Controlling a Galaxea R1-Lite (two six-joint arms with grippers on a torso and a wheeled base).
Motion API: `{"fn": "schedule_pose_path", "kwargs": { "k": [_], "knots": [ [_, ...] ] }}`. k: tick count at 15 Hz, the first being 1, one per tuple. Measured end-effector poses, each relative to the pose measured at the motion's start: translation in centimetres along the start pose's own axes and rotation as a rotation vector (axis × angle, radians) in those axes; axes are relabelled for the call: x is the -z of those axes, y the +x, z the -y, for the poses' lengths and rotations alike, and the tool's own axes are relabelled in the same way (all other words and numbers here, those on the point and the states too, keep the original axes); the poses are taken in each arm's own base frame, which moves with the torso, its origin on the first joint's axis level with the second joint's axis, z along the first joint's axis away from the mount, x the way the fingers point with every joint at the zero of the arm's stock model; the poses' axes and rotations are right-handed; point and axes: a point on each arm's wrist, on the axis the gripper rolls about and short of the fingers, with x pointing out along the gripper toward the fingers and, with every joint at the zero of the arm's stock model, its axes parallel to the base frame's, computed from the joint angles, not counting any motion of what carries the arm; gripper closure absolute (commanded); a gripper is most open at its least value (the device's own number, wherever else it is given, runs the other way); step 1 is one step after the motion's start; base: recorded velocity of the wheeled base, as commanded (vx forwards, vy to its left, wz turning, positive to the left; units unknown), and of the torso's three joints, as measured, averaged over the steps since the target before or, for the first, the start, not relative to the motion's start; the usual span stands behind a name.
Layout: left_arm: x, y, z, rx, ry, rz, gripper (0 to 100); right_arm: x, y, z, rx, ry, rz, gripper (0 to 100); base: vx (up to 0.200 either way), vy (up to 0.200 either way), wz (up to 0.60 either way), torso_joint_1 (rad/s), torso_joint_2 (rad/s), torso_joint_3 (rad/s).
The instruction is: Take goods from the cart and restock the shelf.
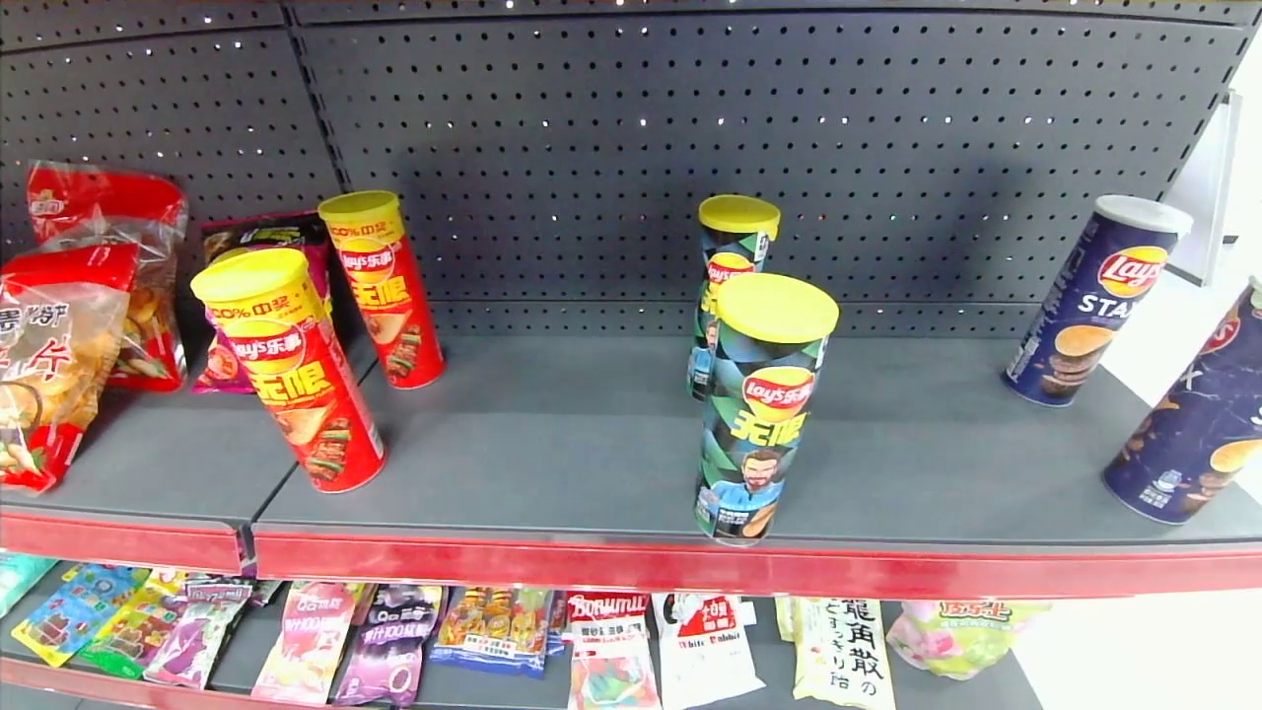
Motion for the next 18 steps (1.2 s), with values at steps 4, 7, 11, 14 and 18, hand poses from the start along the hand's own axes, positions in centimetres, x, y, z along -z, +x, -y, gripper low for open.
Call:
{"fn": "schedule_pose_path", "kwargs": {
  "k": [4, 7, 11, 14, 18],
  "knots": [
    [0.1, -0.2, 0.1, 0.018, -0.013, 0.018, 0, -4.6, 3.3, 0.0, -0.069, -0.051, -0.101, 0, 0.0, 0.0, 0.0, 0.0, 0.0, 0.0],
    [0.1, -0.2, 0.1, 0.019, -0.019, 0.02, 0, -5.8, 7.2, 0.0, -0.199, -0.06, -0.246, 0, 0.0, 0.0, 0.0, 0.0, 0.0, 0.0],
    [0.1, -0.2, 0.1, 0.018, -0.019, 0.021, 0, -4.9, 11.6, -1.2, -0.374, -0.053, -0.438, 0, 0.0, 0.0, 0.0, 0.0, 0.0, 0.0],
    [0.1, -0.2, 0.1, 0.018, -0.02, 0.021, 0, -4.4, 15.0, -1.8, -0.352, -0.063, -0.498, 0, 0.0, 0.0, 0.0, 0.0, 0.0, 0.0],
    [0.1, -0.2, 0.1, 0.017, -0.02, 0.021, 0, -3.1, 19.1, -2.3, -0.23, -0.098, -0.516, 0, 0.0, 0.0, 0.0, 0.0, 0.0, 0.0]
  ]
}}
